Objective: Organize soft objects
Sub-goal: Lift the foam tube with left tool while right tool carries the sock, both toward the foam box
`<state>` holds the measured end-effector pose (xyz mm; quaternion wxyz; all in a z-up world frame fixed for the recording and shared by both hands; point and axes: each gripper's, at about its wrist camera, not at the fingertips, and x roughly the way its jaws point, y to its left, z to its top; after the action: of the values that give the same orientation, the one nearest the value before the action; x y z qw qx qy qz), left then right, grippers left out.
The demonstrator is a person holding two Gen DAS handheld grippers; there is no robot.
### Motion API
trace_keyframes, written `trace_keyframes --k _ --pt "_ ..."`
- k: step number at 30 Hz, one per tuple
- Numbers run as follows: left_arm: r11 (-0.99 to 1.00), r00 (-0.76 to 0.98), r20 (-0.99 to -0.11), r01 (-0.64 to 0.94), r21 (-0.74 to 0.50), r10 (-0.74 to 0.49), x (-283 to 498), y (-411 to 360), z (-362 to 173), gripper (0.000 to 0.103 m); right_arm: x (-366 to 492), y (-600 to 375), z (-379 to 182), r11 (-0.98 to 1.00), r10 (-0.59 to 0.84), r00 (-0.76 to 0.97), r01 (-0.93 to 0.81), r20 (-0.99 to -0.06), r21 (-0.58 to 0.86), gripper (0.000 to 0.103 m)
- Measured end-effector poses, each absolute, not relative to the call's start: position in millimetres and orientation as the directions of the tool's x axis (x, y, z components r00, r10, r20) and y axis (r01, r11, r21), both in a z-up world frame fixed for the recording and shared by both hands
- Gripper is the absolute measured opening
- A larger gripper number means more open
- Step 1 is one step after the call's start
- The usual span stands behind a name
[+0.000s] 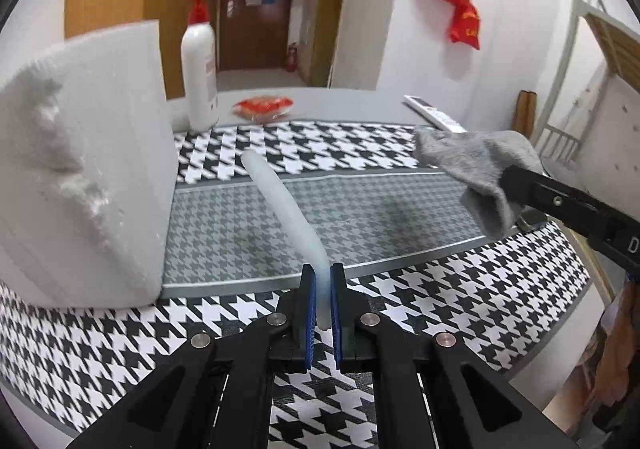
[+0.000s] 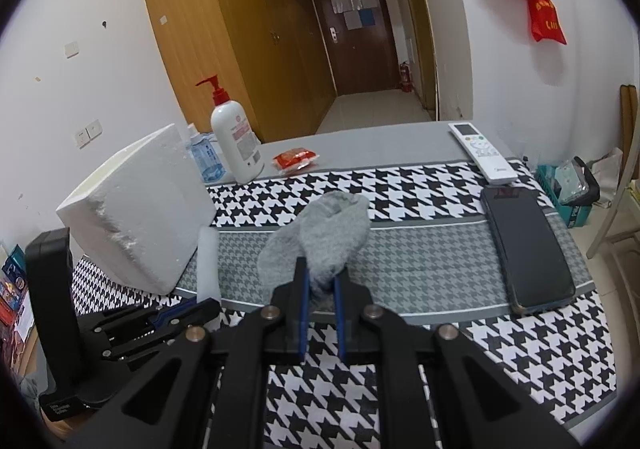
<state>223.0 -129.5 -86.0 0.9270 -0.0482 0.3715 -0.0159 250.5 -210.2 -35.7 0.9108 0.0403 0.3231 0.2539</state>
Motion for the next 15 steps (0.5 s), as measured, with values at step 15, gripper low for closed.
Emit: trace_keyframes --k 15 --pt "0.991 0.831 -0.556 0.08 0.111 -0.005 187.6 -122.8 -54.7 0.007 218.2 -190.3 -31.9 0.872 0.479 0.692 -0.443 -0.54 0.207 0.014"
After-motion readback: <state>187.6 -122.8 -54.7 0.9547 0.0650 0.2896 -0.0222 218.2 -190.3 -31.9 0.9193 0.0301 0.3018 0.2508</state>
